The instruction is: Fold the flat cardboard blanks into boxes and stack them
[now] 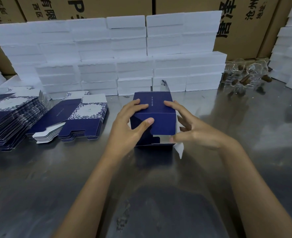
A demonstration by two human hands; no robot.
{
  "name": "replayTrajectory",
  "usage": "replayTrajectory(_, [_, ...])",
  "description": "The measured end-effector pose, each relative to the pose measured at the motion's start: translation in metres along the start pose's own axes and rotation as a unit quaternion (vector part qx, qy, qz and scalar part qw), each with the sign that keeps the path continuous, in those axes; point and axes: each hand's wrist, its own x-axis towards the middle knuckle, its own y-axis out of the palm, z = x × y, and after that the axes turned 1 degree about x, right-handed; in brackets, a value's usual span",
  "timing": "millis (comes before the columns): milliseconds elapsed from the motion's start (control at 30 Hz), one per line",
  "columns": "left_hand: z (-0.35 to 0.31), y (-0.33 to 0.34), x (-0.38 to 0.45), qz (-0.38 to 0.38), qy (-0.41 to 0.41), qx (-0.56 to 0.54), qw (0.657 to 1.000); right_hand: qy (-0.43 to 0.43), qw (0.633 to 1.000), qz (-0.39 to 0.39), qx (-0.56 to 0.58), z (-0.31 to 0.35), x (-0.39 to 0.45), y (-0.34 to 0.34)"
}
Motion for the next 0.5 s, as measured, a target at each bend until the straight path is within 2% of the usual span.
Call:
replayTrajectory(100, [0.0, 0.002, -0.001, -0.008, 0.0, -0.006, 1.0, -0.005, 0.999, -0.024, 0.028, -0.002, 0.0, -0.002])
replayTrajectory(267, [-0.005, 0.009, -0.002, -0.047, -0.016, -0.068, 0.996, -0.047, 0.988, -0.125, 0.08, 0.002, 0.007, 0.014])
replayTrajectory(333, [-0.007, 0.012, -0.002, -0.044, -0.018, -0.077, 0.996, -0.079, 0.981, -0.162, 0.076, 0.005, 0.011, 0.025])
replayTrajectory(500, [-0.008, 0.012, -0.003, -0.024, -0.022, -0.104, 0.994, -0.097, 0.962, -0.239, 0.083, 0.007, 0.016, 0.037])
